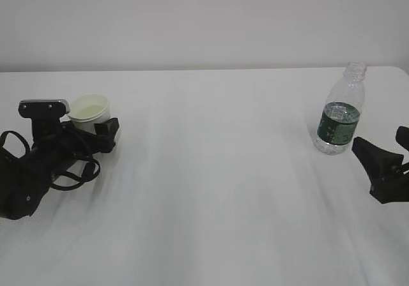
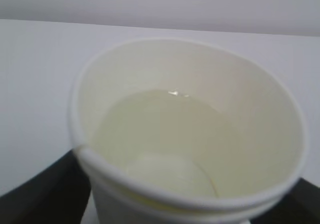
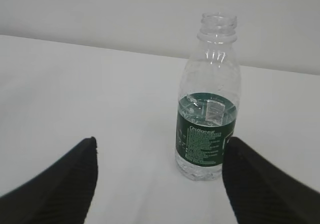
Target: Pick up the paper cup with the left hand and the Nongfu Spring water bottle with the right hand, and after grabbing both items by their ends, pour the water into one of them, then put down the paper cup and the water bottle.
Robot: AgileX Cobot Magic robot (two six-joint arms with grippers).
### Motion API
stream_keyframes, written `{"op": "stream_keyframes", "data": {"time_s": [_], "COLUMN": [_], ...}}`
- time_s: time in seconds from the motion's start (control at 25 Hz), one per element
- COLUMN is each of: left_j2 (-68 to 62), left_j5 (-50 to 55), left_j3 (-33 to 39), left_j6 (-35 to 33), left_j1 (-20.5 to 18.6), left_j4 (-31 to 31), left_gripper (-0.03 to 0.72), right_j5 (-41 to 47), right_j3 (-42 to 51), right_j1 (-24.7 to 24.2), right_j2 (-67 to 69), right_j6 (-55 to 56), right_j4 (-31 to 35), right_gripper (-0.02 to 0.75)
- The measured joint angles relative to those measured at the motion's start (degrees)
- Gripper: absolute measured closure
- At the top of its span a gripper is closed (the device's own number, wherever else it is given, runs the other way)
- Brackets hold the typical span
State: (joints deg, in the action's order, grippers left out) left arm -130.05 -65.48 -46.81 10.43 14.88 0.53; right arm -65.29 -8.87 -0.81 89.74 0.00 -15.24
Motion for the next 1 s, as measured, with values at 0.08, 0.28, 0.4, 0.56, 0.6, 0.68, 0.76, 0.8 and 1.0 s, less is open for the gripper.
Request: {"op": "stream_keyframes", "data": {"time_s": [0.08,0.28,0.4,0.56,0.6,0.68,0.76,0.8,1.0], "left_j2": [0.0,0.0,0.0,0.0,0.0,0.0,0.3,0.7,3.1], "left_j5": [0.0,0.0,0.0,0.0,0.0,0.0,0.0,0.0,0.0], "left_j3": [0.0,0.0,0.0,0.0,0.0,0.0,0.5,0.9,2.4], "left_j6": [0.0,0.0,0.0,0.0,0.0,0.0,0.0,0.0,0.0], "left_j1": [0.0,0.0,0.0,0.0,0.2,0.6,0.9,1.0,1.0], "left_j4": [0.0,1.0,1.0,1.0,1.0,1.0,0.9,0.9,1.8], "left_gripper": [0.054,0.085,0.067,0.053,0.053,0.052,0.052,0.053,0.059], "right_j5": [0.0,-0.1,-0.1,-0.1,-0.1,-0.1,-0.1,-0.1,-0.1], "right_j3": [0.0,0.0,0.0,0.0,0.0,0.0,0.0,0.0,0.0], "right_j1": [0.0,0.0,0.0,0.0,0.0,0.0,0.0,0.0,0.0], "right_j2": [0.0,0.0,0.0,0.0,0.0,0.0,0.0,0.0,0.0], "right_j6": [0.0,0.0,0.0,0.0,0.0,0.0,0.0,0.0,0.0], "right_j4": [0.0,0.0,0.0,0.0,0.0,0.0,0.0,0.0,0.0], "right_gripper": [0.147,0.148,0.148,0.148,0.148,0.148,0.148,0.148,0.148]}}
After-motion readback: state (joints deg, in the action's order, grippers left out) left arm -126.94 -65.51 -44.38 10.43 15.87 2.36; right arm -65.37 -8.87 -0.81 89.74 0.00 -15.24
